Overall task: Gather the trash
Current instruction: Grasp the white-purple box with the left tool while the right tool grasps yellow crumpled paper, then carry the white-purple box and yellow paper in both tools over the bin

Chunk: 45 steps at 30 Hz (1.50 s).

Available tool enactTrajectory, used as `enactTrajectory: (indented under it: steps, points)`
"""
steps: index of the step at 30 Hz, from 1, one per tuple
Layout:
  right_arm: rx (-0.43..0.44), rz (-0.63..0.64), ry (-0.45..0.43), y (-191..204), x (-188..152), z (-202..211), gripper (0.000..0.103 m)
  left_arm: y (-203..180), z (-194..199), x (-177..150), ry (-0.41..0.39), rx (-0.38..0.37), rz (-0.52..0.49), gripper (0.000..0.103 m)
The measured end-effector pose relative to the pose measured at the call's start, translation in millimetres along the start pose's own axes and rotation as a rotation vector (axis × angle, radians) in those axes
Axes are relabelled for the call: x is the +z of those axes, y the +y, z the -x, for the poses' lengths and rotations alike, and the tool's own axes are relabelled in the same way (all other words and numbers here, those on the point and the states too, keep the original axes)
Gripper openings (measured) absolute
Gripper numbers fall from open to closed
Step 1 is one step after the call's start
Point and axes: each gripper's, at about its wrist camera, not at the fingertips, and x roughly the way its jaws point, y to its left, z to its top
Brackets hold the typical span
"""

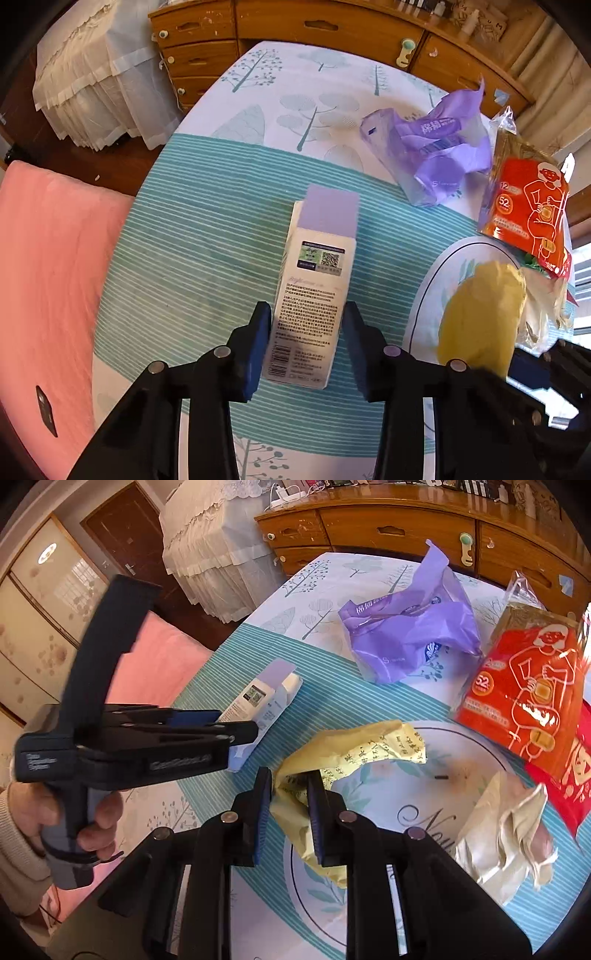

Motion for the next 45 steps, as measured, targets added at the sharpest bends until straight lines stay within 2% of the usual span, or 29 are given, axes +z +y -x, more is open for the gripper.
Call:
enactTrajectory:
  steps: [5, 16, 23, 32, 39, 45]
  points:
    - [-0.015, 0.004, -0.002, 8.6, -15.1, 13.1, 0.017, -7.4, 16.2, -13.5, -0.038, -0.014, -0.016, 0.037]
    - [-0.045, -0.023, -0.038, 47.5, -43.9, 45.5, 0.017, 4.2, 98.0, -74.1, -0.132, -0.071, -0.032, 0.037]
    - [-0.082, -0.055, -0.061, 96.9, -82.3, 70.8, 0.017, 32.5, 149.0, -138.8, -0.187, -0.115, -0.076, 0.037]
    - [-0.137, -0.103, -0.075, 191.8, -160.8, 88.9, 0.017, 103.0, 199.2, -240.7, -0.202, -0.177, -0.113, 0.037]
    - [-0.153, -0.137, -0.065, 267.1, -224.2, 78.1, 0.017, 146.1, 220.3, -310.3, -0.193, -0.195, -0.188, 0.037]
    - [-0.171, -0.145, -0.002, 302.1, -256.2, 60.7, 0.017, 167.6, 217.9, -352.5, -0.153, -0.202, -0.21, 0.037]
